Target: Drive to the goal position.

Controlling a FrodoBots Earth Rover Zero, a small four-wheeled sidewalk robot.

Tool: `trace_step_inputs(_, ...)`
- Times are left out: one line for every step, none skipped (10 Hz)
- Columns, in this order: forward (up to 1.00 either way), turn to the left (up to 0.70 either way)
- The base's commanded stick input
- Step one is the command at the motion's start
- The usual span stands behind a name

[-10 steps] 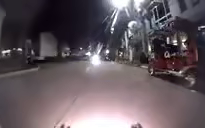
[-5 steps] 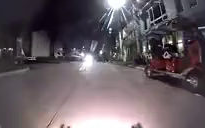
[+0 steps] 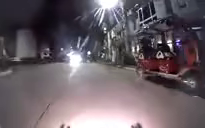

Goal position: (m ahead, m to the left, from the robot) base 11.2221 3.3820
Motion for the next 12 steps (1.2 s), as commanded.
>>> trace_step_inputs(0.70, 0.00)
trace_step_inputs(0.70, 0.00)
trace_step_inputs(0.70, 0.00)
trace_step_inputs(0.70, 0.00)
trace_step_inputs(0.70, 0.00)
trace_step_inputs(0.70, 0.00)
trace_step_inputs(0.70, -0.19)
trace_step_inputs(0.70, -0.24)
trace_step_inputs(0.70, 0.00)
trace_step_inputs(0.70, 0.00)
trace_step_inputs(0.70, 0.00)
trace_step_inputs(0.70, 0.00)
